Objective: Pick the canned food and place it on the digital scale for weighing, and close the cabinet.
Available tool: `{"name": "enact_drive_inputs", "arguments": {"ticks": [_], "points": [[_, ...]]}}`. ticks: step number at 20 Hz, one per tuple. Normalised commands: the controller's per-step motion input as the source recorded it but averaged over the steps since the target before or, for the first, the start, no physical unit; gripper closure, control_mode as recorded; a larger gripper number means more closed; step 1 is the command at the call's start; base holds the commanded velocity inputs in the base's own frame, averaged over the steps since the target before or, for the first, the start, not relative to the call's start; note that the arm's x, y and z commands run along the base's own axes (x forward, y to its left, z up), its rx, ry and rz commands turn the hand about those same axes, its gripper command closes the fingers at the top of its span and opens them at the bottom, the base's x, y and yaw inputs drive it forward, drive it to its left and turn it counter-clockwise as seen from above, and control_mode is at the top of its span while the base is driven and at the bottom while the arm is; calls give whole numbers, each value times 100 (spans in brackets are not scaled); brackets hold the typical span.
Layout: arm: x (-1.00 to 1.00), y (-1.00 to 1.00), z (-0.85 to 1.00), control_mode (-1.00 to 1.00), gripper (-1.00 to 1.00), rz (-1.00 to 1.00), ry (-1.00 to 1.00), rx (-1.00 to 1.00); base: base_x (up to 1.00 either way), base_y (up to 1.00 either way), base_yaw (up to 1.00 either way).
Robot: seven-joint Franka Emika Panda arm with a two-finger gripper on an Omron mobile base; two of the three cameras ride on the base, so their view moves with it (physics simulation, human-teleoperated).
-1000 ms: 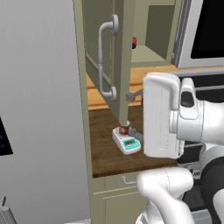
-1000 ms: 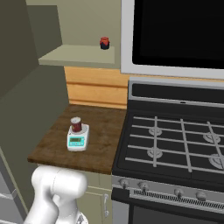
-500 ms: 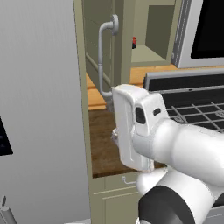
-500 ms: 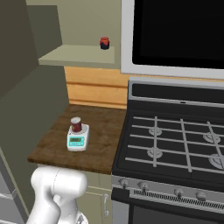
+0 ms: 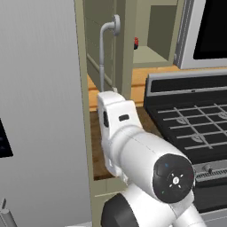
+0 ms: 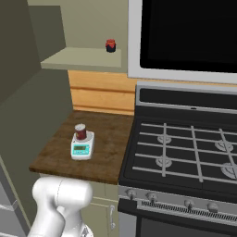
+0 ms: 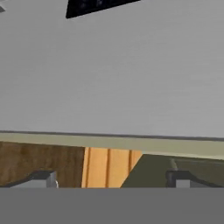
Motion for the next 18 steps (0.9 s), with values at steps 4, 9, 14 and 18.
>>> {"name": "enact_drive_inputs", "arguments": {"ticks": [4,9,14,18], "points": [[44,-3,0,-100,-100,-8,13,-2,0,0,0],[41,0,0,-100,-100,-10,0,-12,0,0,0],[58,0,-1,-100,-100,-7,0,-14,0,0,0],[87,17,-21,-100,-100,-1,0,-18,0,0,0]]}}
